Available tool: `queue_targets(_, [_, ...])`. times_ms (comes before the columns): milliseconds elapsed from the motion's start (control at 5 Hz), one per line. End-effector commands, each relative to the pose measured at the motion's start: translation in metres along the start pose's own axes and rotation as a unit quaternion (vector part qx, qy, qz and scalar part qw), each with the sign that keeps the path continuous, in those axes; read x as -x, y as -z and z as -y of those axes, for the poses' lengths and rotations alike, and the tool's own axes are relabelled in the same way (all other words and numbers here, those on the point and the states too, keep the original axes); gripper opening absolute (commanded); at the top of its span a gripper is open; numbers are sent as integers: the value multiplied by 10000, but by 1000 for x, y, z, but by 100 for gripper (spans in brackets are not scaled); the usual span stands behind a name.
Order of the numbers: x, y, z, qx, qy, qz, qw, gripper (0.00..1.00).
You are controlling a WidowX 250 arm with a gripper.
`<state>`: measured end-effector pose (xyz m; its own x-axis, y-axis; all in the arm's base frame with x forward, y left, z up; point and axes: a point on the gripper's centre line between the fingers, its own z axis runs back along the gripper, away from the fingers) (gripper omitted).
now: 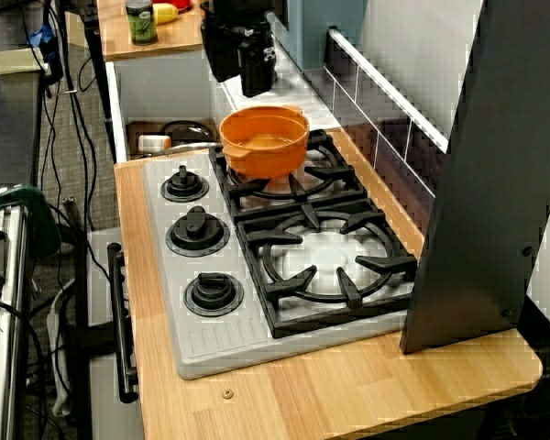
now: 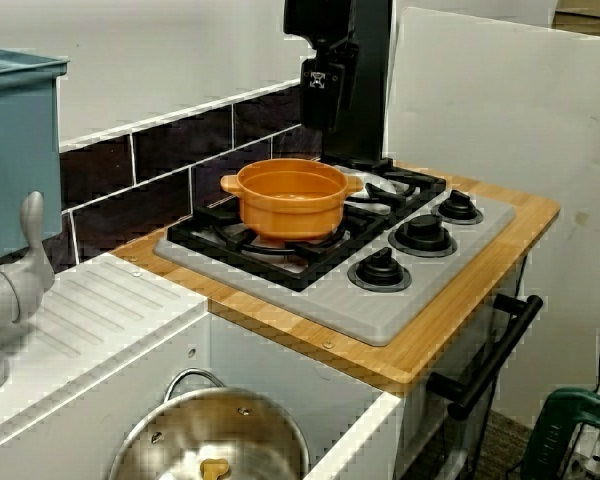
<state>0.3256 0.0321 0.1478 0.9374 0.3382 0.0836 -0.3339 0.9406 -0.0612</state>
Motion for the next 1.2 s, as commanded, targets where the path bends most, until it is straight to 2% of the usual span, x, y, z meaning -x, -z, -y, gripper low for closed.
queue_targets(0, [-3, -26, 26, 22, 160, 399, 9991, 100])
queue_targets(200, [-10, -15, 33, -55, 170, 303, 9994, 100])
queue_targets(600, [-24, 8, 32, -267, 140, 184, 9994, 100])
queue_targets(1000, [-25, 23, 29, -425, 206, 99, 9988, 100])
